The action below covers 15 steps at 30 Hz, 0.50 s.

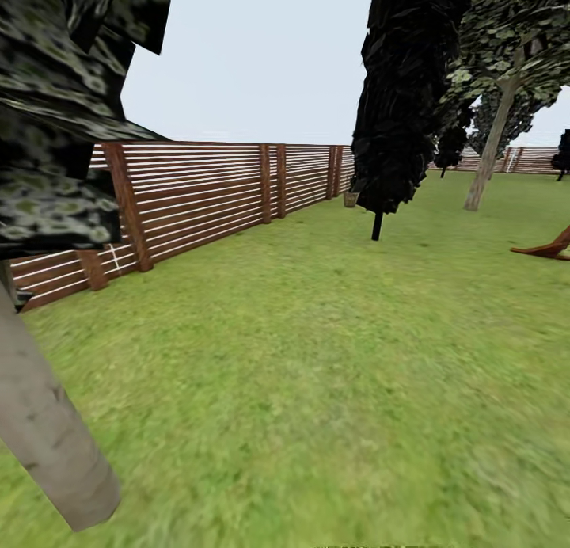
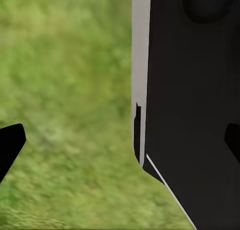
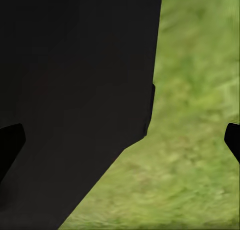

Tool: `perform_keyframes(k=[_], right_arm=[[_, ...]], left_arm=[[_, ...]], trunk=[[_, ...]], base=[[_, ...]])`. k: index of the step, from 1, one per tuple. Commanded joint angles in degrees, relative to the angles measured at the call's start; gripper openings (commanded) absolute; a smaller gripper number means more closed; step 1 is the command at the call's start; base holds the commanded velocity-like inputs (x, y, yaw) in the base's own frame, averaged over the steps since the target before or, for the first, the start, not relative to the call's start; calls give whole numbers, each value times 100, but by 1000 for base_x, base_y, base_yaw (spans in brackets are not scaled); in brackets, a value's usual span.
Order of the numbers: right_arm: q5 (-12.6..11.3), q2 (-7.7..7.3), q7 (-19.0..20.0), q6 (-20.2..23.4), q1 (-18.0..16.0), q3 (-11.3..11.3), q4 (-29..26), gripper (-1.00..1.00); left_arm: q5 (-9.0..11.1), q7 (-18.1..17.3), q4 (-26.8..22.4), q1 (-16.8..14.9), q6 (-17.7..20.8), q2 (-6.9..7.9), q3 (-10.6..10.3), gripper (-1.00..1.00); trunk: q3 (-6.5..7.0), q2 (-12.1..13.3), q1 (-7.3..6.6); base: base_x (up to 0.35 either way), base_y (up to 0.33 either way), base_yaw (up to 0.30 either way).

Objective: Take the three Easter eggs out of the wicker basket on the lawn in the garden, then place them on the lawn next to a single tree (choose any tree) so that all three eggs are next to the same tree and none are left in the basket.

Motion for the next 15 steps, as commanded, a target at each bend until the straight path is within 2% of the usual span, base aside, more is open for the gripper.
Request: perform_keyframes(k=[1,10,15], right_arm=[[19,-1,9,-10,-3,-2,6,100],[19,-1,9,-10,-2,-2,6,100],[19,-3,9,-10,-4,-5,6,100]], left_arm=[[-2,-4,-13,5,1,1,1,100],[-6,-4,-13,5,8,1,1,100],[-7,-4,-13,5,12,1,1,100]], trunk=[[-3,-2,0],[-3,-2,0],[-3,-2,0]], base=[[0,0,-293],[9,0,-293],[253,0,-293]])
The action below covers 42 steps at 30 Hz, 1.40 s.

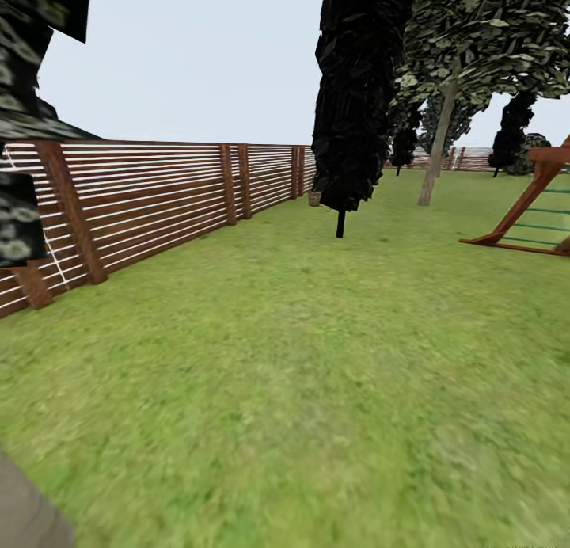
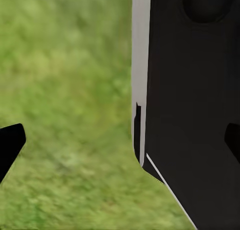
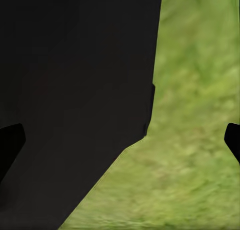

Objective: Take the three Easter eggs out of the wicker basket on the lawn in the garden, then place them on the lawn next to a single tree (choose any tree) so that all three eggs are next to the same tree and none are left in the basket.

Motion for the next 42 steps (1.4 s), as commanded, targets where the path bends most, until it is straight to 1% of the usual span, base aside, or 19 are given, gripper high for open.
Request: perform_keyframes(k=[1,4,9,37,42], right_arm=[[19,-1,9,-10,-3,-4,5,100],[16,0,6,-10,-3,-7,5,100],[11,0,-2,-10,-3,-11,5,100],[11,-28,4,-2,-1,-12,5,100],[10,-33,1,-1,-3,-16,5,100]], left_arm=[[-3,-4,-13,5,2,1,1,100],[-3,-4,-13,5,4,1,1,100],[-4,-4,-13,5,5,1,1,100],[-11,-4,-13,5,5,-8,1,100],[-11,-4,-13,5,5,-8,1,100]], trunk=[[-3,-1,4],[-3,-1,4],[-3,-1,4],[-3,-1,4],[-3,-1,4]], base=[[318,0,-285],[328,0,-214],[333,0,-42],[336,0,-1],[337,0,69]])
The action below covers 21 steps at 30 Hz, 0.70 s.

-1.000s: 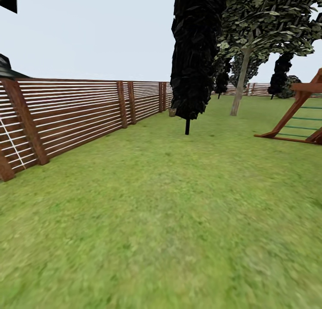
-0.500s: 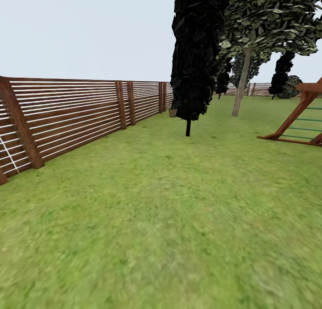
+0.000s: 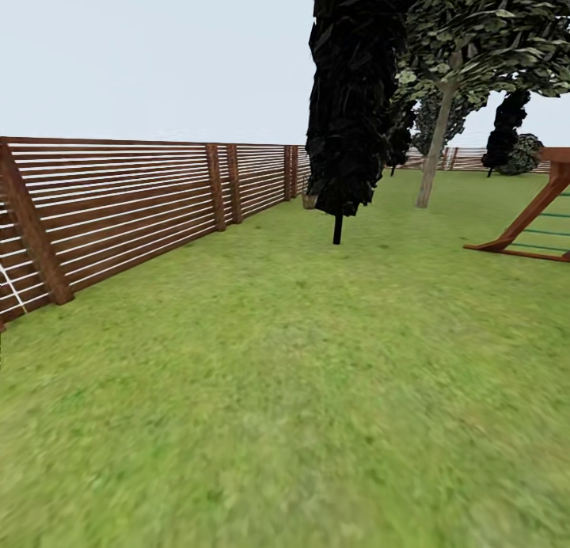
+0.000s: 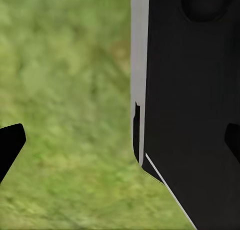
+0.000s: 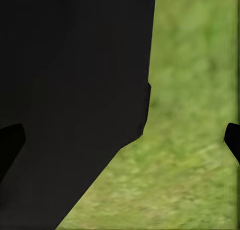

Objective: Take the three Easter eggs out of the wicker basket on the lawn in the garden, then place them on the lawn next to a single tree (choose any tree) so that all three eggs are next to the same tree and none are left in the basket.

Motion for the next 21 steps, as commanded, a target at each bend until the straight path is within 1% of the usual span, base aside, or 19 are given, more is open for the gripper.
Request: perform_keyframes(k=[1,6,13,21], right_arm=[[18,-2,8,-9,-1,-4,2,100],[18,-3,8,-9,-1,2,2,100],[13,-3,8,-9,0,-4,2,100],[17,-3,8,-9,-1,-5,2,100]], left_arm=[[-3,-4,-11,3,1,1,1,100],[-3,-4,-11,3,1,1,1,100],[-3,-4,-11,3,1,1,1,100],[-3,-4,-11,3,1,1,1,100]], trunk=[[-3,-1,4],[-3,-1,4],[-3,-1,4],[-3,-1,4]], base=[[337,0,105],[337,0,121],[337,0,201],[337,0,30]])
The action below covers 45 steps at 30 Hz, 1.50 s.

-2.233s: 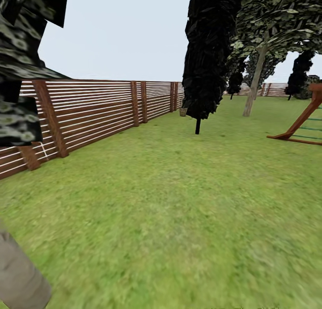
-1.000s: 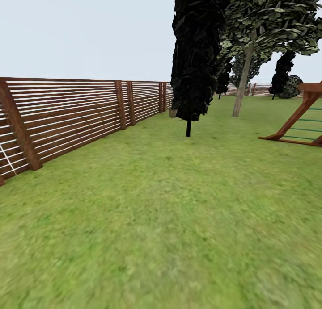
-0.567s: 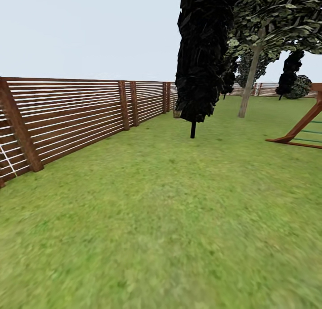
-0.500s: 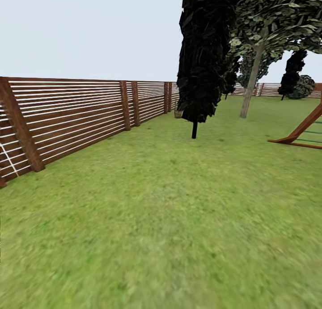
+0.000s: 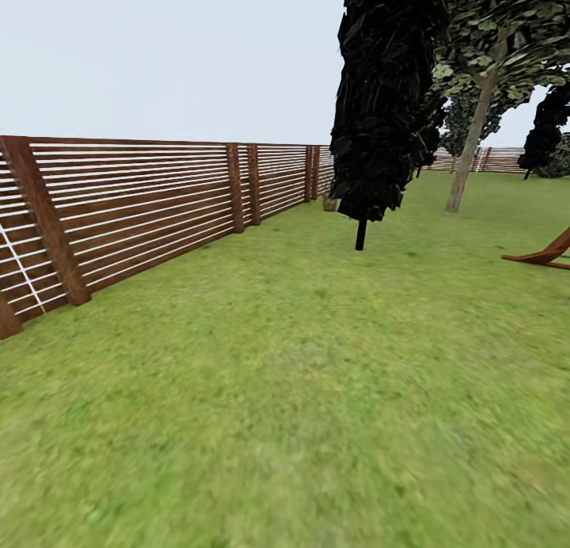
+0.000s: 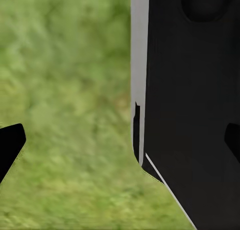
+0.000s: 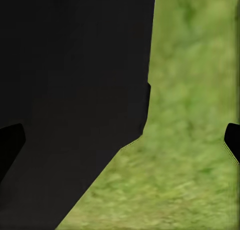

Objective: Take the three Easter eggs out of the wicker basket on the lawn in the garden, then place them on the lawn next to a single tree (choose any tree) so that all three eggs are next to the same tree and none are left in the basket.

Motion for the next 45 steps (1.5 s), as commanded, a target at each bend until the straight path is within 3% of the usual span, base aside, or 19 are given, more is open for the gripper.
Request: perform_keyframes(k=[1,45], right_arm=[[18,-1,8,-9,-1,-3,3,100],[19,7,8,-9,-1,5,3,100]], left_arm=[[-3,-4,-11,4,1,1,1,100],[-4,-4,-11,4,1,1,1,100]], trunk=[[-3,-1,4],[-3,-1,4]], base=[[336,0,2],[337,0,0]])
